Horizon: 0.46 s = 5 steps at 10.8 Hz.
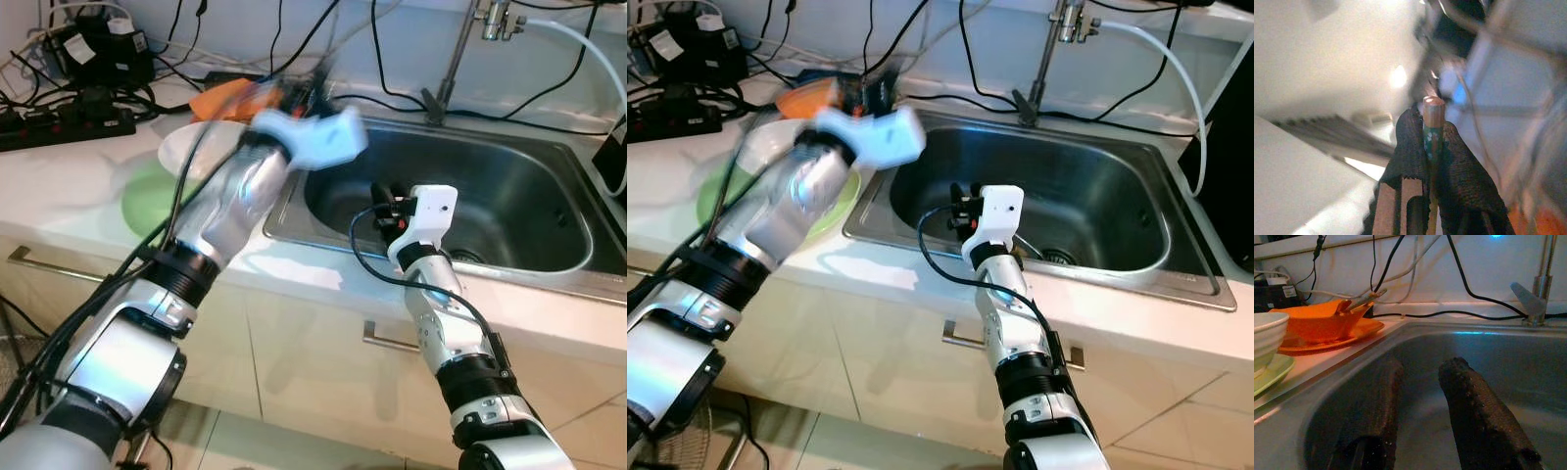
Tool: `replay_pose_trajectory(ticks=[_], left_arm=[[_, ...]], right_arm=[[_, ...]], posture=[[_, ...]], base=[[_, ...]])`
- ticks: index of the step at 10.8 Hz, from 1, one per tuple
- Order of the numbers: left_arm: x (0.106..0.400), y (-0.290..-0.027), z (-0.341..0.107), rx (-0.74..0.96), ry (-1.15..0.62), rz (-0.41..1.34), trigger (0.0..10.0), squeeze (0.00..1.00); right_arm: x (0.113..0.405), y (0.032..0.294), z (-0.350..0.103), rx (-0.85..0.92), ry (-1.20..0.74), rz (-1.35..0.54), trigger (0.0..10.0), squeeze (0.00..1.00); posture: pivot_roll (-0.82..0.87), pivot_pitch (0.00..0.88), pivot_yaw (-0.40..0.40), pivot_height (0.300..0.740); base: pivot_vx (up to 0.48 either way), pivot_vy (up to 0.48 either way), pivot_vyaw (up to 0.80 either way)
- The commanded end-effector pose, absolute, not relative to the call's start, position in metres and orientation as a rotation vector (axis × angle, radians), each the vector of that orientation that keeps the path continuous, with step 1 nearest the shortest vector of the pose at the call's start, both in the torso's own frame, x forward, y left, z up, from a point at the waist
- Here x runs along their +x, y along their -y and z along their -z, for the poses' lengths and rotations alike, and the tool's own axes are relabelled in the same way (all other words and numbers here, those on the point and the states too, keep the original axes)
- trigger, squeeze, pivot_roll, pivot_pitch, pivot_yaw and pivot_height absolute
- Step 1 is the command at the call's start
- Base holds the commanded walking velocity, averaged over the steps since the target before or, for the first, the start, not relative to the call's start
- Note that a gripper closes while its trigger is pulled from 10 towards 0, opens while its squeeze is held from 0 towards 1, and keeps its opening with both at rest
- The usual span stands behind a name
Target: Kitchen organization
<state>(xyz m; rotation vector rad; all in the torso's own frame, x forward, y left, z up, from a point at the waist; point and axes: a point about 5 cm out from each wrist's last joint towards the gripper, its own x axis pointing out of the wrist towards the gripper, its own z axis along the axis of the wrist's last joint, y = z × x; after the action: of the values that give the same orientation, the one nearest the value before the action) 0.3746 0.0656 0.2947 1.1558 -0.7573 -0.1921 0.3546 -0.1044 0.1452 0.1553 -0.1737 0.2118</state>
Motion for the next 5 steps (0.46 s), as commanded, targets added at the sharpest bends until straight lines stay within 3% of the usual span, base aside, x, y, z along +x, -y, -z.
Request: replay_pose_trajectory(ticks=[1, 2, 3, 4, 5], left_arm=[[0.360, -0.057, -0.313, 0.999, 0.890, 0.197, 10.0, 0.00], [0.351, -0.050, -0.318, 0.872, 0.945, 0.236, 10.0, 0.00], [0.343, -0.044, -0.318, 0.631, 0.933, 0.324, 10.0, 0.00], [0.342, -0.042, -0.312, 0.370, 0.840, 0.420, 10.0, 0.00], [0.342, -0.041, -0.310, 0.327, 0.822, 0.436, 10.0, 0.00]], right_arm=[[0.355, 0.106, -0.147, 0.146, 0.186, -0.204, 10.0, 0.00], [0.355, 0.107, -0.147, 0.146, 0.186, -0.202, 10.0, 0.00], [0.355, 0.108, -0.147, 0.146, 0.188, -0.198, 10.0, 0.00], [0.355, 0.110, -0.147, 0.155, 0.191, -0.192, 10.0, 0.24], [0.355, 0.110, -0.147, 0.160, 0.191, -0.190, 10.0, 1.00]], posture=[[0.19, 0.000, -0.004, 0.740], [0.18, 0.000, -0.004, 0.740], [0.18, 0.000, -0.003, 0.740], [0.18, 0.000, -0.002, 0.740], [0.18, 0.000, -0.003, 0.740]], base=[[0.000, 0.000, 0.00], [0.000, 0.000, 0.00], [0.000, 0.000, 0.00], [0.000, 0.000, 0.00], [0.000, 0.000, 0.00]])
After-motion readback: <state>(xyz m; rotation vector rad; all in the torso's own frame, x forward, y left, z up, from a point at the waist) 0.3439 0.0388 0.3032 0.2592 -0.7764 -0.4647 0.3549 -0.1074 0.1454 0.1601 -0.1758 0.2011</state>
